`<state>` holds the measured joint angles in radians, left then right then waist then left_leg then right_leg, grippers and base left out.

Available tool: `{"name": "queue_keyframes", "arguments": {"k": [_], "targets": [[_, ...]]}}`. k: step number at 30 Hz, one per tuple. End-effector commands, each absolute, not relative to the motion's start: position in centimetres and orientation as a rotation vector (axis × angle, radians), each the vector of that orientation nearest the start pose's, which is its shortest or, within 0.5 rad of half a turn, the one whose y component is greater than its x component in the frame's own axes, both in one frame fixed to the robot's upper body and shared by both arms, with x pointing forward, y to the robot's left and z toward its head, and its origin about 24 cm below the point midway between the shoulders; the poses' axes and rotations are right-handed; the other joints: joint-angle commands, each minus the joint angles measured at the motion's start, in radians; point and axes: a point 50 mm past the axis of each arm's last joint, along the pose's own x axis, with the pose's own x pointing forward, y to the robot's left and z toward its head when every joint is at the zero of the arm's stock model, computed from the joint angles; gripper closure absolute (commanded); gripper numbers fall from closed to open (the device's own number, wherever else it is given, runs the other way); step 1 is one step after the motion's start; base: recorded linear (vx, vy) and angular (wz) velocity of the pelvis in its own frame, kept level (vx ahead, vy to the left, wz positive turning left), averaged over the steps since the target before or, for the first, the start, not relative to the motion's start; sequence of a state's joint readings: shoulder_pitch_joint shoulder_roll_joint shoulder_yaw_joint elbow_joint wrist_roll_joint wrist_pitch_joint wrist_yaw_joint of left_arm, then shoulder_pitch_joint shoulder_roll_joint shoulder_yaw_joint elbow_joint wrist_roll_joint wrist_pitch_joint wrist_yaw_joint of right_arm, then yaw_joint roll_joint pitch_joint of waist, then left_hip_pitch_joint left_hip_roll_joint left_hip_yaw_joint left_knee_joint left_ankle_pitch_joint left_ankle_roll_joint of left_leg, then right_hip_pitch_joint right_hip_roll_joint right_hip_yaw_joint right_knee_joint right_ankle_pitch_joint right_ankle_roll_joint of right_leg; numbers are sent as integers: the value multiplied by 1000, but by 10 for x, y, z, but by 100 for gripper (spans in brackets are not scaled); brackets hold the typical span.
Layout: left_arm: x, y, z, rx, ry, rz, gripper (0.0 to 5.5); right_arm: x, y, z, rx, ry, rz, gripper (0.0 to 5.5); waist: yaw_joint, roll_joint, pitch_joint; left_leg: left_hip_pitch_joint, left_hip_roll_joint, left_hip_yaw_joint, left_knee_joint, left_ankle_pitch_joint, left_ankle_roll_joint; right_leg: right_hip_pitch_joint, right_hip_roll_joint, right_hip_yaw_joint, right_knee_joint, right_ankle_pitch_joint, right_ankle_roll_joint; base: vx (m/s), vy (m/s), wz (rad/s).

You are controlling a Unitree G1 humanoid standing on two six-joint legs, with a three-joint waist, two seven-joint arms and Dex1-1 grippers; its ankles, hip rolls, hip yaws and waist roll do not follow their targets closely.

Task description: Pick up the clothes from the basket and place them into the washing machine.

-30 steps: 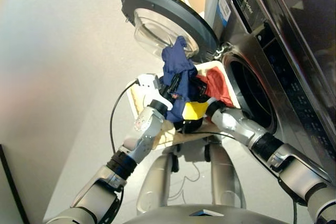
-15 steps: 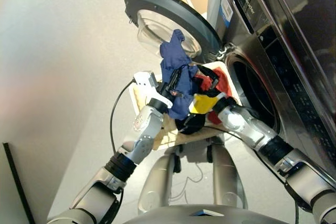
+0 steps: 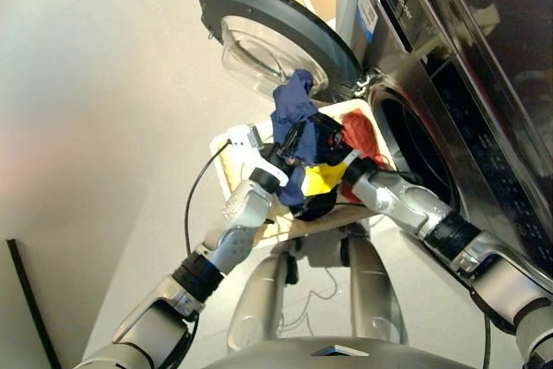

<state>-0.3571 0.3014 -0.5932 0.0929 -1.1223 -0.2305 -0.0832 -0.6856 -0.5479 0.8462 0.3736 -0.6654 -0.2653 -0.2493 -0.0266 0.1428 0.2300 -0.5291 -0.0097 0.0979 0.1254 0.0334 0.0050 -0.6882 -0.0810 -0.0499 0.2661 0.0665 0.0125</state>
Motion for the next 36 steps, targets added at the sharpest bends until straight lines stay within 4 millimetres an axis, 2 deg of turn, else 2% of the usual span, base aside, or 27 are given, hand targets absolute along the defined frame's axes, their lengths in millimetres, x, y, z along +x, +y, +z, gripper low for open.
{"name": "queue_keyframes", "arguments": {"k": [1,9,10,11,13,17,20,22,24,25,26,30,31,32,36], "targets": [[259,16,111,-733,-75,-917,550,302,-17,99,-1349,-897,735,550,4,-23,-45,-59,-26,-56,84,-35,-12,85,-2,-23,-114,13,75,0,0,0],[259,12,110,-727,-66,-931,550,301,-6,75,-1329,-813,763,550,14,-22,-46,-61,-28,-59,88,-36,-12,86,-3,-24,-114,12,74,0,0,0],[259,12,110,-722,-66,-932,362,300,-6,72,-1324,-797,766,550,14,-22,-47,-61,-28,-58,88,-36,-12,85,-3,-24,-114,13,74,0,0,0],[260,13,110,-719,-74,-924,0,301,-8,69,-1306,-777,757,550,13,-22,-48,-62,-28,-58,90,-36,-12,84,-3,-24,-113,13,73,0,0,0],[262,16,111,-726,-83,-908,0,301,-11,69,-1273,-755,736,550,11,-23,-48,-64,-27,-58,92,-36,-12,82,-3,-24,-112,13,72,0,0,0],[273,38,113,-766,-153,-768,0,305,-34,74,-1120,-679,606,550,6,-31,-47,-67,-26,-56,90,-32,-13,77,-4,-22,-110,15,72,0,0,0],[283,72,115,-796,-254,-555,0,309,-62,74,-1002,-593,441,550,5,-37,-42,-68,-26,-56,89,-31,-13,73,-5,-23,-107,16,72,0,0,0],[287,102,113,-797,-319,-367,0,311,-81,70,-915,-520,333,550,5,-40,-40,-67,-26,-56,86,-30,-14,71,-6,-24,-106,17,72,0,0,0],[287,118,104,-839,-325,-256,0,311,-90,66,-830,-459,270,550,4,-44,-39,-70,-25,-54,87,-29,-14,69,-7,-26,-107,18,70,0,0,0],[287,137,96,-831,-333,-154,0,311,-102,64,-759,-419,198,550,4,-45,-39,-72,-24,-54,87,-28,-14,67,-8,-26,-106,19,69,0,0,0],[287,137,96,-831,-333,-154,0,311,-102,64,-759,-419,198,550,4,-45,-40,-72,-24,-54,87,-28,-14,66,-8,-26,-106,19,69,0,0,0],[283,167,77,-735,-325,2,0,310,-125,60,-682,-358,94,550,6,-43,-42,-75,-23,-51,89,-29,-16,65,-10,-27,-106,20,67,0,0,0],[282,180,69,-706,-314,95,0,310,-133,58,-621,-326,41,550,8,-42,-44,-77,-24,-50,90,-28,-16,65,-11,-28,-107,21,67,0,0,0],[282,180,69,-706,-314,95,0,310,-133,58,-621,-326,41,550,8,-42,-44,-77,-24,-50,90,-28,-16,65,-11,-28,-107,21,67,0,0,0],[281,191,48,-650,-242,229,0,313,-143,52,-511,-254,-45,550,10,-40,-44,-84,-25,-48,88,-26,-15,56,-13,-28,-105,23,66,0,0,0]]}}
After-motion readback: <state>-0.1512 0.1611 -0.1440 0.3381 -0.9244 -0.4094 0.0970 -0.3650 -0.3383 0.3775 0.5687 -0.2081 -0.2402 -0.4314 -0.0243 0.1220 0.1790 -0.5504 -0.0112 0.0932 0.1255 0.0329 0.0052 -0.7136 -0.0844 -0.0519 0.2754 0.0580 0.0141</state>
